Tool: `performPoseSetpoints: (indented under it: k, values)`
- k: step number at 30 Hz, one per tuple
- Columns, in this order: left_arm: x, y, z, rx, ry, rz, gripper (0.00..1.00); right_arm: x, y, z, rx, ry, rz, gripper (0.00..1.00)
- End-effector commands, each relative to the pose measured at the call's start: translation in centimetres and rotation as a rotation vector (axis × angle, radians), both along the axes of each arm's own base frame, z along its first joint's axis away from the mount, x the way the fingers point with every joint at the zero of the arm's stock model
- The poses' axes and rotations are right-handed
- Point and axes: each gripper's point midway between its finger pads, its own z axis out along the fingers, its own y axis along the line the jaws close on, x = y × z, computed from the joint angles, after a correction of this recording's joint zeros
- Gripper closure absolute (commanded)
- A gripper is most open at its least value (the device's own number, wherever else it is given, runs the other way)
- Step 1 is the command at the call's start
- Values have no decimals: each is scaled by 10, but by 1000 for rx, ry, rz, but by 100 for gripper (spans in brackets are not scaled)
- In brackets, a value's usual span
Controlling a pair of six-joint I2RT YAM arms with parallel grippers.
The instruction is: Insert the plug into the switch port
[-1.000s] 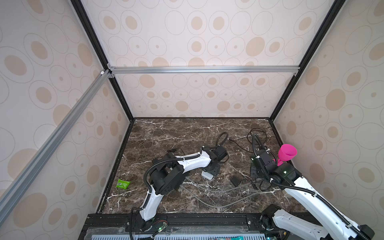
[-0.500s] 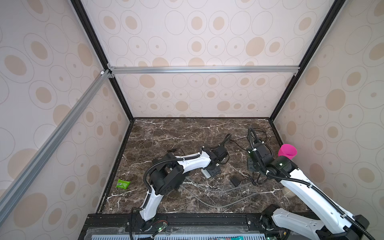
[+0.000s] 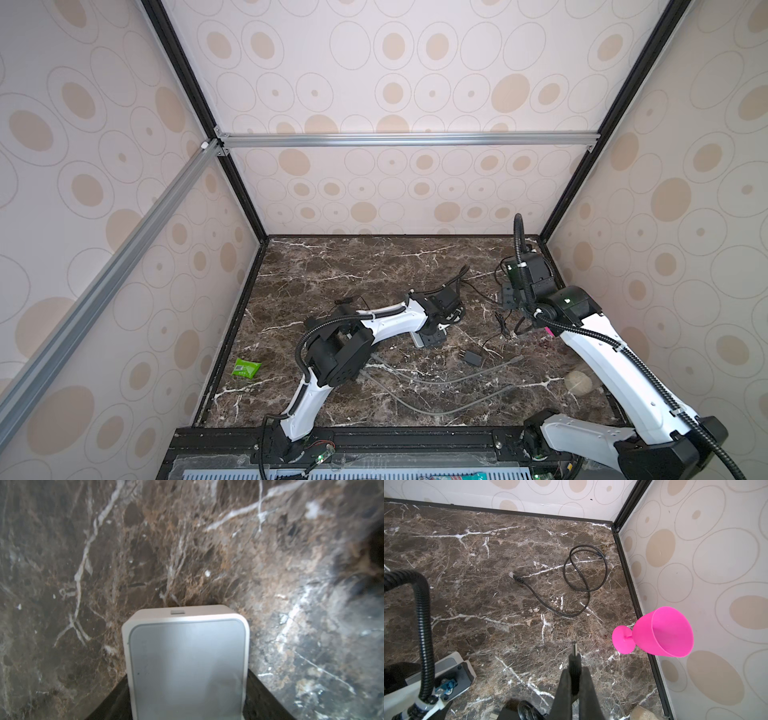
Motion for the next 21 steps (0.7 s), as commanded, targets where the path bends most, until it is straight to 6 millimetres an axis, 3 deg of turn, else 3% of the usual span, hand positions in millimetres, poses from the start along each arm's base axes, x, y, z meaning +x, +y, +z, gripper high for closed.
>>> performPoseSetpoints:
  k: [1,6,10,13,17,21]
  values:
    - [-28,3,-46,99,110,-192,30,7,-2,1,-40,-38,18,100]
    - [-43,6,-62,129,159,-330,30,9,22,-12,36,-74,157,100]
    - [-41,18,-70,190,126,-362,29,1,51,-25,141,-58,314,100]
    - [-53,22,-71,200,133,-458,29,-7,63,-36,206,-32,367,100]
    - [-73,18,-64,199,56,-669,29,-17,68,-52,248,4,391,100]
    - [-74,12,-57,192,24,-730,30,-25,60,-62,235,16,360,100]
